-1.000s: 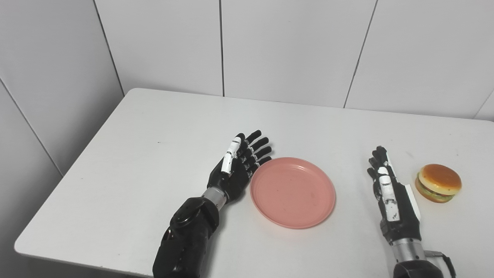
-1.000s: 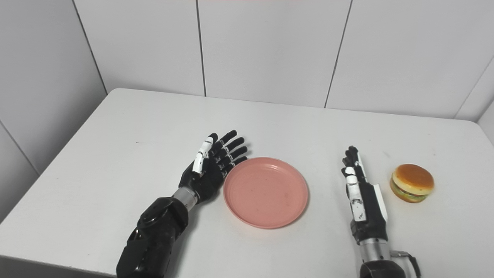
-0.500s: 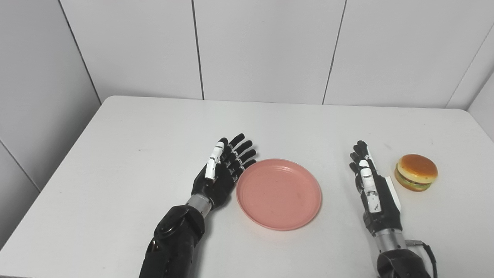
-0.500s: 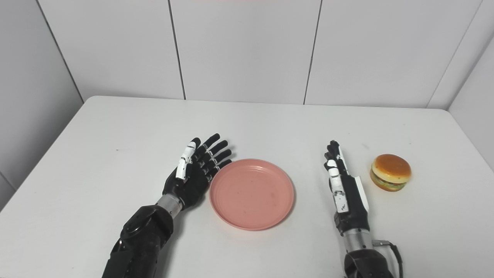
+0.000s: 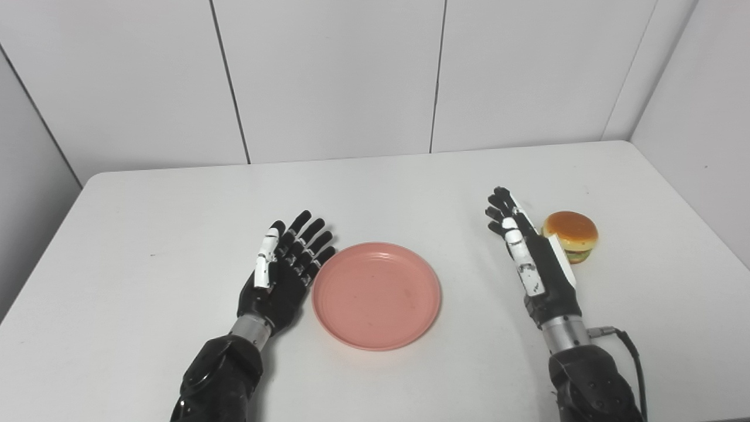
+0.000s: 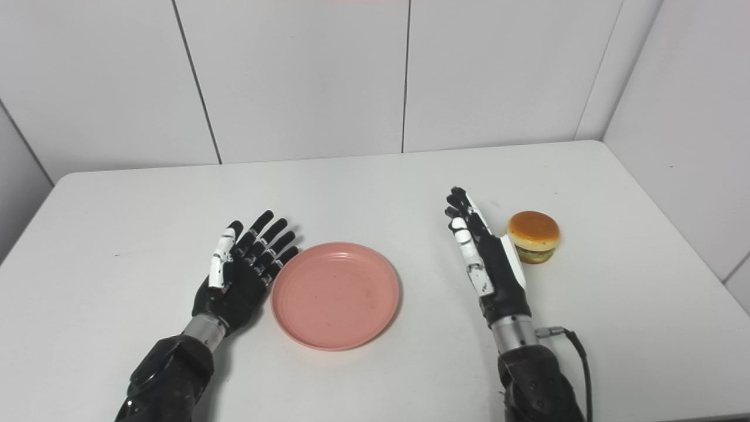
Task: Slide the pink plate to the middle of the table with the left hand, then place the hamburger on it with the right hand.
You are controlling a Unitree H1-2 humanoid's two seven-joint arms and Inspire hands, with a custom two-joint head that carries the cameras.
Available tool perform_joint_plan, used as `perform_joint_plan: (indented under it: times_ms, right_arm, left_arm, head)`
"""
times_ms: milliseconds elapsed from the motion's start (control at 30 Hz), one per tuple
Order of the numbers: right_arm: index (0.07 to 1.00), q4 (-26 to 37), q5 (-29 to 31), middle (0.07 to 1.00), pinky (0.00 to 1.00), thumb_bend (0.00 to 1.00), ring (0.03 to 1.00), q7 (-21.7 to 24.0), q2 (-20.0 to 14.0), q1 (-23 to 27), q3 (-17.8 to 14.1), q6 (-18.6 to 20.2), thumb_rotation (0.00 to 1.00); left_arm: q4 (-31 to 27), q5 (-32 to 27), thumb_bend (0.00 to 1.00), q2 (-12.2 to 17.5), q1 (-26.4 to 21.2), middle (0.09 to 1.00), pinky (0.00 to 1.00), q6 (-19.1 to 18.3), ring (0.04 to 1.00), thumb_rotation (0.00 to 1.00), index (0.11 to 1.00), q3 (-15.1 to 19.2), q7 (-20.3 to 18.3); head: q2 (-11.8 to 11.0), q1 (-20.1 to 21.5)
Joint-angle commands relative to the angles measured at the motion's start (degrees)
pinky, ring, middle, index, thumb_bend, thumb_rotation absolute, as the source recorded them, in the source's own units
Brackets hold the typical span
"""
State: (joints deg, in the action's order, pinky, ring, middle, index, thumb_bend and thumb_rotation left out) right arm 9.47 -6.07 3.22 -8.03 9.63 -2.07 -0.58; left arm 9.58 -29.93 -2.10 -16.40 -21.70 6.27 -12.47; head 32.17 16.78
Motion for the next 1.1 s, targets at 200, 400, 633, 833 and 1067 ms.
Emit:
perform_joint_plan:
  times_ms: [200,400,633,833,1067]
  right_arm:
    - [0.918,8.88,-15.61,0.907,0.82,0.70,0.887,-1.77,-6.13,4.63,-0.49,5.15,1.00]
    - [0.934,10.86,-25.01,0.919,0.80,0.79,0.887,-1.52,-11.61,6.72,-0.60,4.75,0.94]
    - [0.959,10.56,-33.39,0.935,0.78,0.92,0.885,-0.06,-16.75,8.51,-1.60,7.32,0.67]
    - [0.996,8.26,-39.74,0.970,0.71,1.00,0.868,5.54,-20.78,9.78,-1.56,13.15,0.60]
    - [1.000,3.85,-43.48,0.983,0.80,1.00,0.917,10.79,-22.76,11.43,0.28,18.20,0.62]
  left_arm:
    - [2.93,0.70,0.33,2.08,1.15,0.939,0.96,-1.44,0.938,1.00,0.932,0.72,-0.29]
    - [3.97,0.19,0.33,2.81,0.94,0.942,0.97,-1.28,0.941,1.00,0.932,1.53,-1.67]
    - [5.00,-0.41,0.32,3.48,0.57,0.944,0.97,-1.39,0.941,1.00,0.934,2.35,-2.61]
    - [4.98,-1.46,0.32,3.86,0.40,0.941,0.97,-2.06,0.941,1.00,0.936,3.06,-2.92]
    - [4.81,-2.35,0.31,4.42,0.23,0.952,0.98,-2.55,0.955,1.00,0.949,3.43,-3.00]
  head:
    - [-0.99,3.47]
    - [-1.72,6.36]
    - [-1.97,7.54]
    - [-1.54,8.26]
    - [-0.96,9.19]
